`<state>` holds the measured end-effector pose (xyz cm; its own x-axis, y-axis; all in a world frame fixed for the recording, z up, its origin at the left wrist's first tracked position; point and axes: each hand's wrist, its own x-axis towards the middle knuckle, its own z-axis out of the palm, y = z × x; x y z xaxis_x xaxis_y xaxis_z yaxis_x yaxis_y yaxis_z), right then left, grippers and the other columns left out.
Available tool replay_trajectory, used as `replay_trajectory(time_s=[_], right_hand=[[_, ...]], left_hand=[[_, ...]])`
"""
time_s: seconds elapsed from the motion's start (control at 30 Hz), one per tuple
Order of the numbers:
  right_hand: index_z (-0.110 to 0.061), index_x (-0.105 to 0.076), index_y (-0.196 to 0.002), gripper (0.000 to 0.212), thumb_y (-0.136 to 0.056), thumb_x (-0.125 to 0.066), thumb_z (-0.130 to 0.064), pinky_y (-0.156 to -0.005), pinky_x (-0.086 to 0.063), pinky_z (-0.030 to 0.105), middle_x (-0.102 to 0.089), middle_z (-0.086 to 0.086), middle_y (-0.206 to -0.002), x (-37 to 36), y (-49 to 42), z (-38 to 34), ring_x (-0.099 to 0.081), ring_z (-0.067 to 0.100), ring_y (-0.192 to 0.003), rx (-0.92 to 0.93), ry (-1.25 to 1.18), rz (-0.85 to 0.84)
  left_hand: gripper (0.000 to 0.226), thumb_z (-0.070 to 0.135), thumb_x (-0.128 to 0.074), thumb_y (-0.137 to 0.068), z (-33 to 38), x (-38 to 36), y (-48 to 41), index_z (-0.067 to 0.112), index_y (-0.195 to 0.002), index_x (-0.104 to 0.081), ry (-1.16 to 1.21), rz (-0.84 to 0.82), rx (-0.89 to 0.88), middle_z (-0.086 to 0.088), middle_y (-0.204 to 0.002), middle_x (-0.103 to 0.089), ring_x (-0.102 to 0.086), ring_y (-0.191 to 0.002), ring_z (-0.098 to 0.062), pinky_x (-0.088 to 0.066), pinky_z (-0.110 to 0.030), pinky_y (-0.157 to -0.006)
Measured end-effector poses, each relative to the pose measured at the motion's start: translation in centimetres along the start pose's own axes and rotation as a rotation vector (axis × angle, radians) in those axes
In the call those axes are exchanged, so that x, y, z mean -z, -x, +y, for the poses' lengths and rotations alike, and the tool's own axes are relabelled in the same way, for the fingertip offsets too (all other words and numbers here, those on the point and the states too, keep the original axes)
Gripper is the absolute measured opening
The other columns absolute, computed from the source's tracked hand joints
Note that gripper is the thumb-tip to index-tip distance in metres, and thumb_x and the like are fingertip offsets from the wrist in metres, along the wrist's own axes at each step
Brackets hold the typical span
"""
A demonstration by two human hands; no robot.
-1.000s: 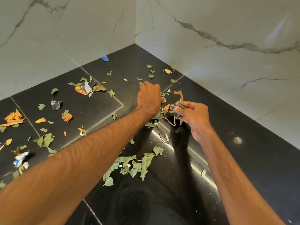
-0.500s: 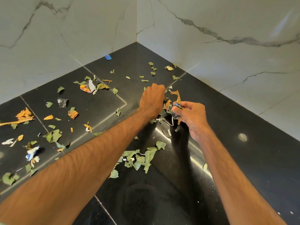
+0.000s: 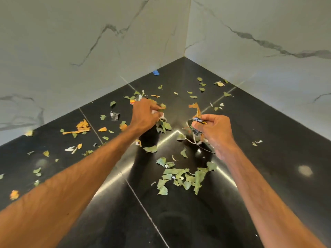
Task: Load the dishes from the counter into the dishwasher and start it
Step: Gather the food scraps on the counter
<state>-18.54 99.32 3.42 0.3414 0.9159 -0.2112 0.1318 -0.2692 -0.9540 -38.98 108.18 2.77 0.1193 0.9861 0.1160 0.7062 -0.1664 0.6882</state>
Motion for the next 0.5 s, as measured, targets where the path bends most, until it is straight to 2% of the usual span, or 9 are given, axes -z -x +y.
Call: replay_trajectory(time_s=[0.13,0.2,0.33,0.43,0.5], right_hand=[[-0.027,-0.078,-0.083,0.02,-0.08,-0.081,-0.008,-0.086,-0.06,0.046,-0.078,-0.005,-0.081,-5.4,-1.3,-2.0,-0.075,0.019,-0.084,0.065,0.114,-0.106],[-0.024,-0.08,-0.089,0.015,-0.078,-0.083,-0.013,-0.085,-0.06,0.046,-0.077,-0.004,-0.082,-8.0,-2.4,-3.1,-0.075,0.02,-0.085,0.128,0.213,-0.157],[-0.017,-0.08,-0.101,0.023,-0.078,-0.084,-0.015,-0.085,-0.06,0.036,-0.075,0.001,-0.094,-13.0,-4.8,-5.7,-0.071,0.015,-0.086,0.248,0.417,-0.284],[-0.014,-0.077,-0.108,0.029,-0.079,-0.083,-0.016,-0.091,-0.051,0.029,-0.072,0.005,-0.111,-16.7,-7.0,-6.9,-0.065,0.019,-0.106,0.392,0.667,-0.372],[-0.016,-0.077,-0.106,0.03,-0.077,-0.086,-0.019,-0.1,-0.047,0.035,-0.068,0.01,-0.12,-18.9,-8.8,-7.0,-0.055,0.027,-0.125,0.436,0.799,-0.395]], left_hand=[[0.022,0.016,-0.082,-0.079,-3.2,4.4,-0.4,0.012,-0.101,-0.078,-0.009,0.058,0.069,0.001,-0.095,-0.072,-0.064,-0.083,-0.01,-0.051,-0.017,-0.07],[0.02,0.018,-0.084,-0.078,-5.0,6.2,-0.3,0.014,-0.097,-0.079,0.008,0.086,0.102,0.002,-0.094,-0.072,-0.065,-0.085,-0.01,-0.053,-0.02,-0.071],[0.019,0.021,-0.085,-0.077,-8.4,8.9,0.2,0.013,-0.094,-0.08,0.06,0.109,0.187,-0.001,-0.097,-0.073,-0.067,-0.09,-0.014,-0.057,-0.029,-0.077],[0.018,0.02,-0.086,-0.076,-10.3,9.9,0.9,0.015,-0.091,-0.08,0.123,0.121,0.232,-0.001,-0.095,-0.074,-0.07,-0.091,-0.017,-0.062,-0.039,-0.08],[0.016,0.02,-0.086,-0.076,-11.1,10.5,1.3,0.015,-0.09,-0.08,0.148,0.115,0.247,0.0,-0.093,-0.074,-0.071,-0.09,-0.017,-0.062,-0.041,-0.079]])
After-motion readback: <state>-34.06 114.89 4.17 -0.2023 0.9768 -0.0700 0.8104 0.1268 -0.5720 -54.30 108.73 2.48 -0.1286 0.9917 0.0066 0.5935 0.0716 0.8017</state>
